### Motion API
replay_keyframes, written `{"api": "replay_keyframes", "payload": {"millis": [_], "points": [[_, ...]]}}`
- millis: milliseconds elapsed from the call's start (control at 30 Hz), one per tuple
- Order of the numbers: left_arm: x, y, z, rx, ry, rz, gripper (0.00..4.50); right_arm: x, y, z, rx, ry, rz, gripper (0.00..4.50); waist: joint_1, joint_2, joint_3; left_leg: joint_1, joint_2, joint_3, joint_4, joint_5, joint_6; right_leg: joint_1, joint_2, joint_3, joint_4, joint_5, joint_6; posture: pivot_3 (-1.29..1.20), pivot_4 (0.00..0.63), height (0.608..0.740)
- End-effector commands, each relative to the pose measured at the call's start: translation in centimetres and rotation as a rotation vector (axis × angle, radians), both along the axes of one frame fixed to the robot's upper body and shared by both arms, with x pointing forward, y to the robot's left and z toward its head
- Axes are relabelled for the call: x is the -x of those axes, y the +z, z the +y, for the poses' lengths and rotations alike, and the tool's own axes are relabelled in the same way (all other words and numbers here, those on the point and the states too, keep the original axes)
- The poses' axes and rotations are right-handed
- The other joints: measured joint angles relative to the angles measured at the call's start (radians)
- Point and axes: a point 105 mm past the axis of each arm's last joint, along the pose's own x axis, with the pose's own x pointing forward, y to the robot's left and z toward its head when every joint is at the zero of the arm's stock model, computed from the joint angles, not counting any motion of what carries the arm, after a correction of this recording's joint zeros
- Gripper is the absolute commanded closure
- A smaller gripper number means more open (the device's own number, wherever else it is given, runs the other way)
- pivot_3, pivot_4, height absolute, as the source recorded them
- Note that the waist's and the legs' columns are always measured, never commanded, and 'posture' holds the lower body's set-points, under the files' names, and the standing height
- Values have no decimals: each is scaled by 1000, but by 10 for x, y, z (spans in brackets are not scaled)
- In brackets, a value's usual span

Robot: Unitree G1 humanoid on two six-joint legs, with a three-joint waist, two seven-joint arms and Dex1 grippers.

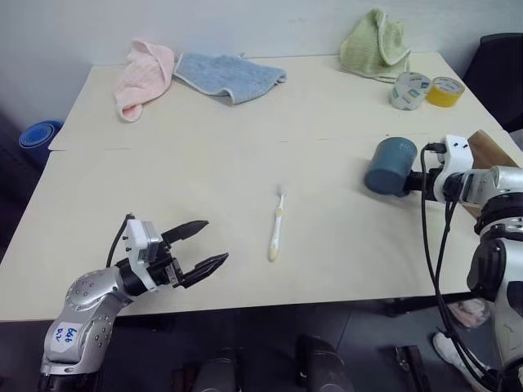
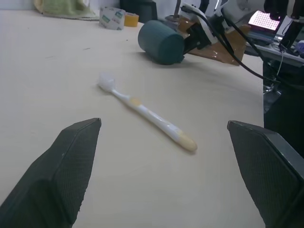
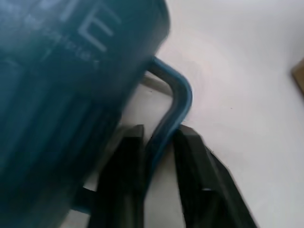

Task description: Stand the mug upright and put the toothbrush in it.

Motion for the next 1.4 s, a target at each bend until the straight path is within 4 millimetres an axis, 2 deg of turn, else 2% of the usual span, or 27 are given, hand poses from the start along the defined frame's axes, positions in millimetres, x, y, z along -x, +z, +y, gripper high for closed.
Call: {"api": "replay_keyframes", "payload": {"millis": [33, 133, 233, 333, 433, 567, 633, 700, 800, 900, 1133, 1233, 1267, 1400], "points": [[2, 10, 2, -11, 7, -45, 0, -3, 13, 13, -34, 85, -40, 4450, -1, -1, 0, 0, 0, 0, 0, 0, 0, 0, 0, 0, 0, 0, 0, 0, 150, 740], [2, 10, 4, -16, 15, -46, 0, -5, 32, 35, -96, 249, -141, 4450, -1, -2, -1, 0, 1, 0, 0, 0, 0, 0, 1, 0, 0, 0, 0, 0, 150, 740], [4, 9, 11, -24, 40, -42, 0, -1, 61, 79, -93, 541, -453, 4450, 0, -2, -1, 0, 1, 0, 0, 0, 0, 0, 1, 0, 0, 0, 0, 0, 150, 740], [5, 8, 14, -24, 59, -39, 0, 14, 65, 111, -41, 690, -703, 4450, 1, -2, -1, 0, 1, 0, -1, 0, -1, -1, 1, 0, 0, 0, 0, 0, 150, 740], [6, 7, 16, -25, 68, -39, 0, 27, 50, 140, 68, 732, -951, 4450, 1, -2, -1, 0, 1, 0, 0, 0, -1, -1, 1, 0, 0, 0, 0, 0, 150, 740], [7, 8, 17, -27, 81, -49, 0, 35, 17, 154, 192, 726, -1055, 4450, 4, -2, -1, 0, -1, -1, 0, 0, -1, 0, 0, 0, 1, 0, 0, 0, 150, 740], [7, 8, 17, -30, 84, -53, 0, 37, 11, 154, 216, 724, -1081, 4450, 2, -2, -1, 0, -1, -1, 1, 0, -1, 0, 0, 0, 1, 0, 0, 0, 150, 740], [7, 9, 19, -29, 91, -59, 0, 32, -2, 146, 293, 672, -1047, 4450, -2, -2, -1, 1, 0, -1, 1, 0, -1, 0, 0, 1, 1, 0, 0, 0, 150, 740], [7, 12, 21, -34, 102, -68, 0, 37, -26, 137, 265, 710, -960, 4450, -2, -2, -1, 2, 0, -1, 0, 0, -1, 0, 0, 0, 2, 0, 0, 0, 150, 740], [7, 13, 22, -36, 106, -71, 0, 43, -36, 123, 278, 715, -924, 3751, 4, -4, -2, 3, 0, -2, 0, 0, -1, 3, 0, 0, 1, 0, 0, 0, 150, 740], [5, 13, 23, -40, 104, -67, 0, 54, -39, 95, 332, 703, -905, 1288, 0, -4, -2, 3, 0, -3, 0, 0, -1, 4, 0, 0, 0, 0, 0, 0, 150, 740], [6, 12, 30, -51, 124, -54, 0, 62, -36, 79, 362, 706, -897, 272, 3, -4, -2, 3, 0, -3, 0, 0, -1, 4, 0, 0, 0, 0, 0, 0, 150, 740], [8, 10, 36, -62, 141, -43, 0, 68, -36, 71, 371, 716, -891, 36, 3, -4, -2, 3, 0, -4, 0, 0, -1, 4, 0, 0, 0, 0, 0, 0, 150, 740], [16, 1, 59, -93, 215, -2, 0, 92, -35, 50, 354, 742, -878, 36, 3, -4, -2, 3, 0, -3, 0, 0, -1, 4, 0, 0, -1, 0, 0, 0, 150, 740]]}}
